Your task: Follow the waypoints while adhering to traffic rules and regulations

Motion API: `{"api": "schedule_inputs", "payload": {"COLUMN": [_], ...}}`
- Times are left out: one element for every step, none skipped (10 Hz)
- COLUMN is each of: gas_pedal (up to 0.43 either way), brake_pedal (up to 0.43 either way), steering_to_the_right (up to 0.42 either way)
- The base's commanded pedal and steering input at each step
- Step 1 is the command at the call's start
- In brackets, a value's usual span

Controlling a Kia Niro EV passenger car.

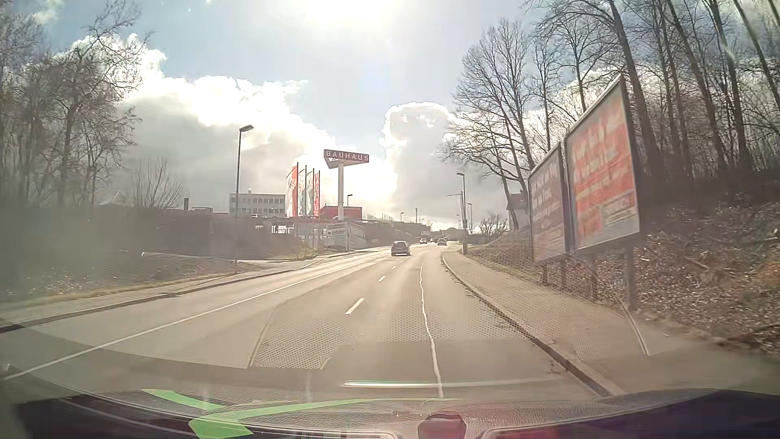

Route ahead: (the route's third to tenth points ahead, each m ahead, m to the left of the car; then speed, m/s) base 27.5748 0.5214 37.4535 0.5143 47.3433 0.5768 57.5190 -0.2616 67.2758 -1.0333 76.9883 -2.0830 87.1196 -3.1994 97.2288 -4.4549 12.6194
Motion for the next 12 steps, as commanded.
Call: {"api": "schedule_inputs", "payload": {"gas_pedal": [0.26,0.26,0.26,0.26,0.26,0.26,0.26,0.268,0.268,0.268,0.268,0.268], "brake_pedal": [0.0,0.0,0.0,0.0,0.0,0.0,0.0,0.0,0.0,0.0,0.0,0.0], "steering_to_the_right": [0.006,0.006,0.006,0.006,0.006,0.006,0.006,0.006,0.007,0.007,0.007,0.007]}}
